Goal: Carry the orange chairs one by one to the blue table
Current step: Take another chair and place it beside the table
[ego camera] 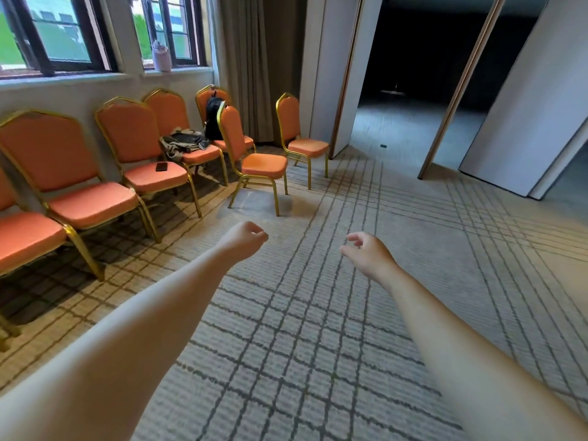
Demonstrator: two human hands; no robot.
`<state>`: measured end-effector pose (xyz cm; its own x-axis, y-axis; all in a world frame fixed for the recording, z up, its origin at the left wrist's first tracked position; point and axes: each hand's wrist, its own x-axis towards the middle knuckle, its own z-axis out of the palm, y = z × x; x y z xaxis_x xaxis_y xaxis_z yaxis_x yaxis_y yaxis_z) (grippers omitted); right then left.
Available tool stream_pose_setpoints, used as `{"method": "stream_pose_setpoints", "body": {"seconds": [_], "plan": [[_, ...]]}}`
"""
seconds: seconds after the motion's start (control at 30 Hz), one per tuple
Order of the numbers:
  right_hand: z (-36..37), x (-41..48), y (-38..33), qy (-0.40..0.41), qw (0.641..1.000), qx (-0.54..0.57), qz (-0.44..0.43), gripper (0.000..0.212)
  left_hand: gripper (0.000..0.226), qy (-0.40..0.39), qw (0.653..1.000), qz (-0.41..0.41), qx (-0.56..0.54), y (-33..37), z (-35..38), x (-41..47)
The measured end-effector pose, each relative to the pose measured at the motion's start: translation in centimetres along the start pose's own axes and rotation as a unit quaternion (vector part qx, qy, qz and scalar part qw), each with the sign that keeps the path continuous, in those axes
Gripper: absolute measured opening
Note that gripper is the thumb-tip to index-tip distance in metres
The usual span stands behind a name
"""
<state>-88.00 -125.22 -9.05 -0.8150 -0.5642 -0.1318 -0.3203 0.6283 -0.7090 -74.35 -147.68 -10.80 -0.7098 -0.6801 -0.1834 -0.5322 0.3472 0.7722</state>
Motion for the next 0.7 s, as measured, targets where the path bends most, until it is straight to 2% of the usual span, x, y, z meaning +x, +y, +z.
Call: {"method": "stream_pose_setpoints", "body": {"seconds": [0.23, 0.4, 0.53, 0.7], "plan": [[0.7, 17.7, 0.0, -0.027, 0.999, 0.019, 0.019, 0.052, 0.019, -0.011, 1.0, -0.019, 0.008, 2.0, 2.0, 16.6], [-1.0, 33.1, -1.5, -0.044, 0.999, 0.021, -0.012, 0.054, 0.013, 0.003, 1.0, -0.018, 0.01, 6.6, 2.4, 30.6], [-2.9, 43.9, -2.8, -0.054, 0.998, 0.026, -0.033, 0.052, 0.014, 0.033, 0.999, -0.032, -0.006, 10.0, 3.0, 40.5], [-3.6, 54.8, -3.1, -0.079, 0.996, 0.019, -0.028, 0.05, 0.022, 0.025, 0.998, -0.058, -0.002, 12.1, 4.0, 50.9]]}}
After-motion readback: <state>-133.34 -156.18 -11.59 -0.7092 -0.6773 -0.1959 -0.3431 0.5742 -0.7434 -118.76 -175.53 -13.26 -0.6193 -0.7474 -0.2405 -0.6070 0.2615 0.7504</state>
